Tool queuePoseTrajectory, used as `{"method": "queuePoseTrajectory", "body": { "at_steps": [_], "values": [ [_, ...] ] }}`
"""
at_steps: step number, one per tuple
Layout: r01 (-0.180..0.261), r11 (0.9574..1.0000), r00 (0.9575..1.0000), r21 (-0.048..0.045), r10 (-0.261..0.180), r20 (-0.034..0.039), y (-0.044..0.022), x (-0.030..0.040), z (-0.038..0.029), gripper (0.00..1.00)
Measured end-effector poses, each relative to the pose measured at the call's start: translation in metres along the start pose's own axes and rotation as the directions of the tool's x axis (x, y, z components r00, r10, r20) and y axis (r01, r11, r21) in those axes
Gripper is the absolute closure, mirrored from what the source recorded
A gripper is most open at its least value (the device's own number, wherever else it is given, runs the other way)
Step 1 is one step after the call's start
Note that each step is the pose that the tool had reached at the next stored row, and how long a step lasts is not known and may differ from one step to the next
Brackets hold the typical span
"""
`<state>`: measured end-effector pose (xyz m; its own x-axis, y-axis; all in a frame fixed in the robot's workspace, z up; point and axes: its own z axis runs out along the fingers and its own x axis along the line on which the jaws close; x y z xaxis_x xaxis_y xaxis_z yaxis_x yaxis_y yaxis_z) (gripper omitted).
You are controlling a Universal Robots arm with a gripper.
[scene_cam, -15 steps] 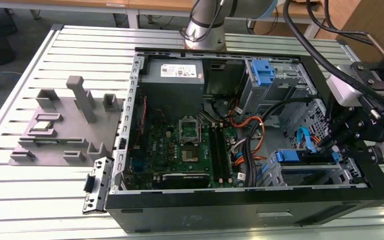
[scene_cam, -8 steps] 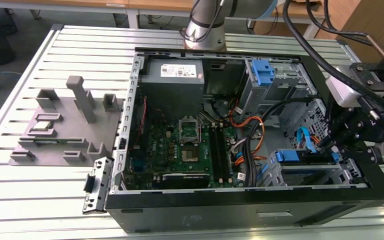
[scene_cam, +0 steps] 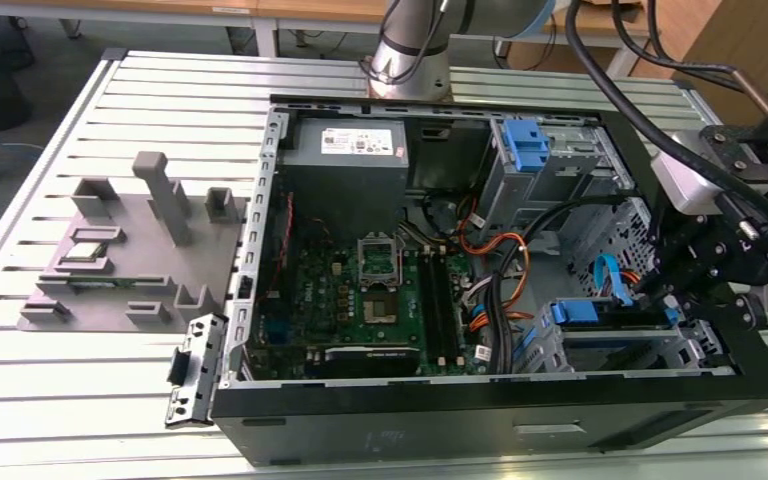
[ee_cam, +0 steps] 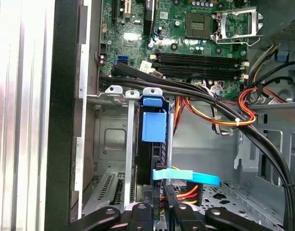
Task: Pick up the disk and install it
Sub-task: 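Insert the second disk wire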
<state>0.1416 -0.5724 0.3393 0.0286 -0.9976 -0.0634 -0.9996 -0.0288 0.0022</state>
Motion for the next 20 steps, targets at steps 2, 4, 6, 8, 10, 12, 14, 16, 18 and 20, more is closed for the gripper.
{"method": "queuePoseTrajectory", "body": {
  "at_steps": [2, 4, 6, 8, 10, 12, 14, 16, 18, 20],
  "values": [
    [0.000, 1.0000, 1.0000, 0.0000, 0.000, 0.0000, 0.0000, 0.0000, 0.0000, 0.76],
    [0.000, 1.0000, 1.0000, 0.0000, 0.000, 0.0002, 0.0000, -0.0005, 0.0005, 0.76],
    [0.000, 1.0000, 1.0000, -0.0001, 0.000, 0.0000, -0.0005, -0.0015, 0.0008, 0.76],
    [0.000, 1.0000, 1.0000, -0.0005, 0.000, 0.0000, -0.0023, -0.0028, 0.0014, 0.76],
    [0.000, 1.0000, 1.0000, -0.0018, 0.000, -0.0001, -0.0046, -0.0040, 0.0020, 0.76],
    [0.000, 1.0000, 1.0000, -0.0027, 0.000, -0.0005, -0.0059, -0.0051, 0.0026, 0.76],
    [0.000, 1.0000, 1.0000, -0.0032, 0.000, -0.0048, -0.0064, -0.0067, 0.0036, 0.76],
    [0.000, 1.0000, 0.9999, -0.0039, 0.000, -0.0141, -0.0067, -0.0085, 0.0049, 0.76],
    [0.000, 1.0000, 0.9999, -0.0040, 0.000, -0.0147, -0.0067, -0.0087, 0.0051, 0.76],
    [0.000, 1.0000, 0.9999, -0.0040, 0.000, -0.0150, -0.0067, -0.0087, 0.0050, 0.76]
  ]
}}
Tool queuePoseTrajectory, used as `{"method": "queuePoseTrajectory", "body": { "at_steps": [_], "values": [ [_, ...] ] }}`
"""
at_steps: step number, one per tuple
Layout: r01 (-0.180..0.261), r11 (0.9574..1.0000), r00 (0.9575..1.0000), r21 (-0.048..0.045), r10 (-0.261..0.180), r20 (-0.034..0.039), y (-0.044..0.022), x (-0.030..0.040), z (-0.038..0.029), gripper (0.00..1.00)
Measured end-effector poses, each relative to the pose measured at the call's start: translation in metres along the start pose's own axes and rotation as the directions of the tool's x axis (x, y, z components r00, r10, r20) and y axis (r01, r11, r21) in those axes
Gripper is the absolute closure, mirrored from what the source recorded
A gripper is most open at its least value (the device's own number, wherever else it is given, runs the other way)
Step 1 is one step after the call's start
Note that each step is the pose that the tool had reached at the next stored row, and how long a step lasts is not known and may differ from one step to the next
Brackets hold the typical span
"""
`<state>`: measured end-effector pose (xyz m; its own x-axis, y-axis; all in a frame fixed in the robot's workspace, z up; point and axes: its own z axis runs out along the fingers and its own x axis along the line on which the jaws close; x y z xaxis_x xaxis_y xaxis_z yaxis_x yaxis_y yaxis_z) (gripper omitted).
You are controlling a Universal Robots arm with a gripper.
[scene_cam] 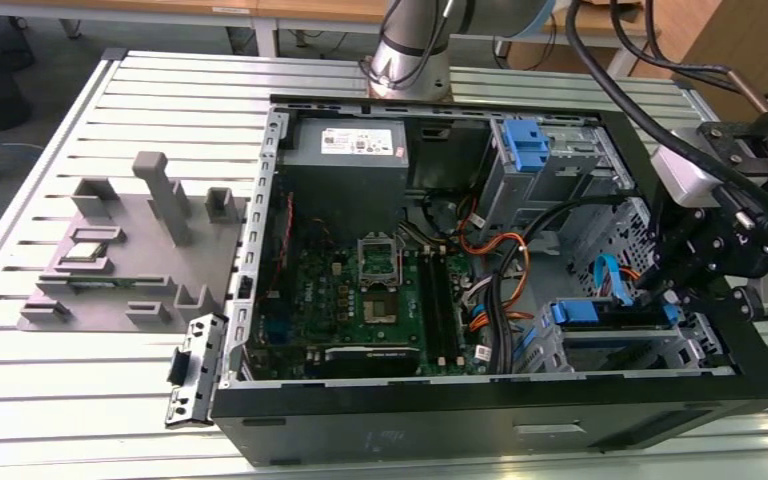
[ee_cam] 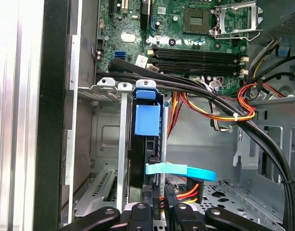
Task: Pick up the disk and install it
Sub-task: 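Insert the second disk wire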
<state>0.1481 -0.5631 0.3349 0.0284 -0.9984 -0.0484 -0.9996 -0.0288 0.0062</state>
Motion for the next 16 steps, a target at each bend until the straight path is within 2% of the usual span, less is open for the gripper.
{"method": "queuePoseTrajectory", "body": {
  "at_steps": [3, 10, 12, 16],
  "values": [
    [0.000, 1.0000, 1.0000, 0.0000, 0.000, -0.0003, 0.0000, -0.0001, -0.0001, 0.76],
    [0.000, 1.0000, 1.0000, 0.0013, 0.000, -0.0003, 0.0001, -0.0004, -0.0066, 0.76],
    [0.000, 1.0000, 1.0000, 0.0059, 0.000, -0.0002, 0.0010, -0.0005, -0.0069, 0.76],
    [0.001, 0.9997, 1.0000, 0.0236, -0.001, -0.0010, 0.0069, -0.0006, -0.0070, 0.76]
  ]
}}
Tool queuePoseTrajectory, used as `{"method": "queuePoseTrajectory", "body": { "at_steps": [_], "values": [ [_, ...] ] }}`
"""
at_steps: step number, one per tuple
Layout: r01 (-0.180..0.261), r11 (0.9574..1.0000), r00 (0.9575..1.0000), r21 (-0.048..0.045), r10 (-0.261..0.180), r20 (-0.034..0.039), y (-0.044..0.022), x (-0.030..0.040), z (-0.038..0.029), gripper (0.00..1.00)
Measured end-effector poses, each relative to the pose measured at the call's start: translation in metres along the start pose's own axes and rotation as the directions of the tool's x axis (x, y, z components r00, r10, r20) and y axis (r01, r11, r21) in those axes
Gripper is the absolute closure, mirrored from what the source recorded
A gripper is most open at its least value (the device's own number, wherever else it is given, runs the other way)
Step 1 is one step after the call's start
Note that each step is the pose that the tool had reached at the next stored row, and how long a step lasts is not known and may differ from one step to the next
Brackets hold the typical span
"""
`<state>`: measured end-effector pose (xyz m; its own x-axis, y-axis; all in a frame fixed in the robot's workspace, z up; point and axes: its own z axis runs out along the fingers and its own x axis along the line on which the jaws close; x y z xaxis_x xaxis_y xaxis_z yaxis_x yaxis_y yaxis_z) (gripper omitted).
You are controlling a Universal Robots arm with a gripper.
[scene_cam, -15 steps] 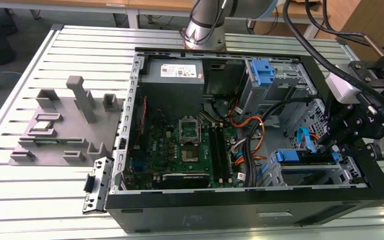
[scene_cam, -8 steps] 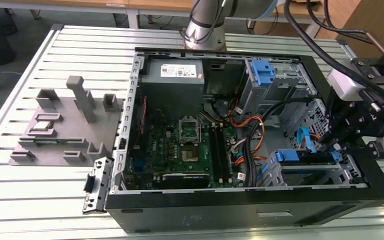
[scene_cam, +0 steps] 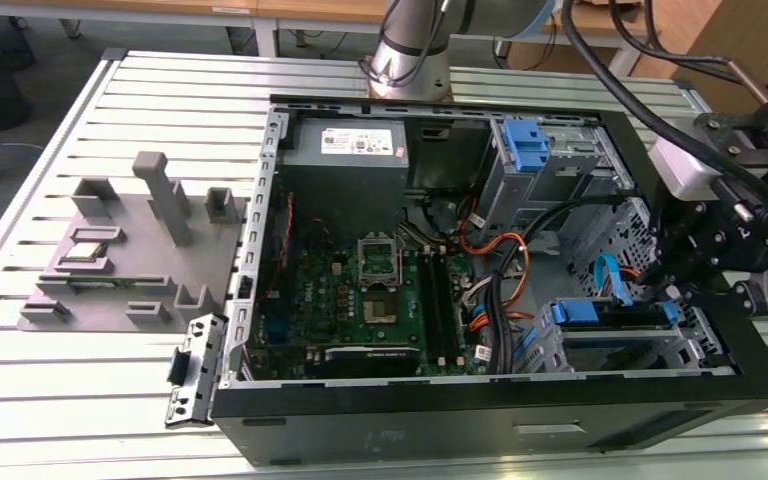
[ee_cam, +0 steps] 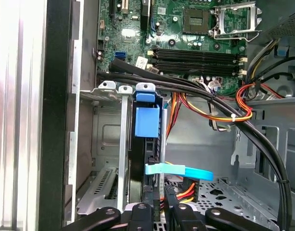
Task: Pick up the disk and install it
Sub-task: 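Insert the second disk wire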
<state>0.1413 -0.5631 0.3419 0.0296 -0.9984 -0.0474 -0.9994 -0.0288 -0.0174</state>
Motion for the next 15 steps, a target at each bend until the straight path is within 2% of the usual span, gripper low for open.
{"method": "queuePoseTrajectory", "body": {
  "at_steps": [2, 4, 15],
  "values": [
    [0.000, 1.0000, 1.0000, 0.0063, 0.000, -0.0002, 0.0026, 0.0000, 0.0000, 0.76],
    [0.000, 1.0000, 1.0000, 0.0087, 0.000, -0.0004, 0.0035, 0.0008, -0.0001, 0.76],
    [0.001, 0.9999, 1.0000, 0.0108, -0.001, -0.0026, 0.0042, 0.0075, -0.0003, 0.76]
  ]
}}
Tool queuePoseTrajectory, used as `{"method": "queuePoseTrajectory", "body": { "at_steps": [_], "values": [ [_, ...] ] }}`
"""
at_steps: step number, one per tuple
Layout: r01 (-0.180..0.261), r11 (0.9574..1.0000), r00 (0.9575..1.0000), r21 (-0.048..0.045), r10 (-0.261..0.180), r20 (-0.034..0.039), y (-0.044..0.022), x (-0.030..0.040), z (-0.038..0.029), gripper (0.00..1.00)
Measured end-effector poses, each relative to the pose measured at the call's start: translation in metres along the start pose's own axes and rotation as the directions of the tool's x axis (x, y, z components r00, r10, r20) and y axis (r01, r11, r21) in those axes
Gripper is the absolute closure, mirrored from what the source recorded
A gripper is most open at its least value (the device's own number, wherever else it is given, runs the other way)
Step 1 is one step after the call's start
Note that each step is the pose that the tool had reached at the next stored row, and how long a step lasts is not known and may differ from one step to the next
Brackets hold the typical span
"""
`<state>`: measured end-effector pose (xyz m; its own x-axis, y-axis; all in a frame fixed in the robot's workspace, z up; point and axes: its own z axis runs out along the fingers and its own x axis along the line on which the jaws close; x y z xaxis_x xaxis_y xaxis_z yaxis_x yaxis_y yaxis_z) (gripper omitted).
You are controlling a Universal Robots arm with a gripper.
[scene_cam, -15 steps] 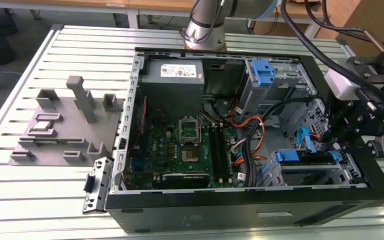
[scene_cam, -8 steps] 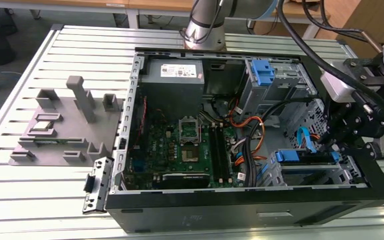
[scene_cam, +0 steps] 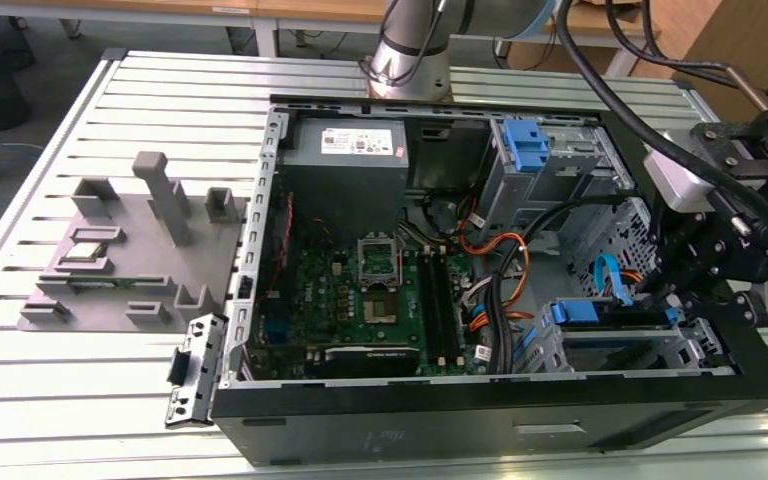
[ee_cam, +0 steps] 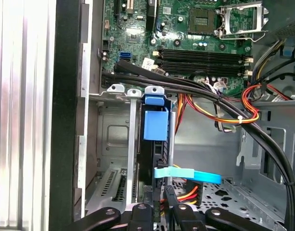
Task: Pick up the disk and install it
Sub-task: 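Insert the second disk wire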
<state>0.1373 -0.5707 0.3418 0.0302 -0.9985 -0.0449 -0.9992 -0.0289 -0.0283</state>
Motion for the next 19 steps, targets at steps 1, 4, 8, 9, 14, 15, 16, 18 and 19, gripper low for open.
{"method": "queuePoseTrajectory", "body": {
  "at_steps": [1, 4, 8, 9, 14, 15, 16, 18, 19],
  "values": [
    [0.000, 1.0000, 1.0000, 0.0000, 0.000, -0.0007, 0.0000, 0.0000, 0.0000, 0.76],
    [0.000, 1.0000, 1.0000, -0.0002, 0.000, -0.0051, -0.0002, 0.0002, 0.0003, 0.76],
    [0.000, 1.0000, 0.9999, -0.0003, 0.000, -0.0112, -0.0009, 0.0001, 0.0003, 0.76],
    [0.000, 1.0000, 0.9999, -0.0004, 0.000, -0.0145, -0.0014, 0.0001, 0.0003, 0.76],
    [0.001, 1.0000, 0.9998, -0.0007, -0.001, -0.0223, -0.0035, 0.0001, 0.0008, 0.76],
    [0.000, 1.0000, 0.9998, -0.0007, 0.000, -0.0220, -0.0036, -0.0001, 0.0012, 0.76],
    [0.000, 1.0000, 0.9998, -0.0007, 0.000, -0.0221, -0.0036, -0.0003, 0.0014, 0.76],
    [0.001, 1.0000, 0.9998, -0.0007, -0.001, -0.0222, -0.0038, -0.0011, 0.0017, 0.76],
    [0.001, 1.0000, 0.9998, -0.0007, -0.001, -0.0222, -0.0038, -0.0016, 0.0019, 0.76]
  ]
}}
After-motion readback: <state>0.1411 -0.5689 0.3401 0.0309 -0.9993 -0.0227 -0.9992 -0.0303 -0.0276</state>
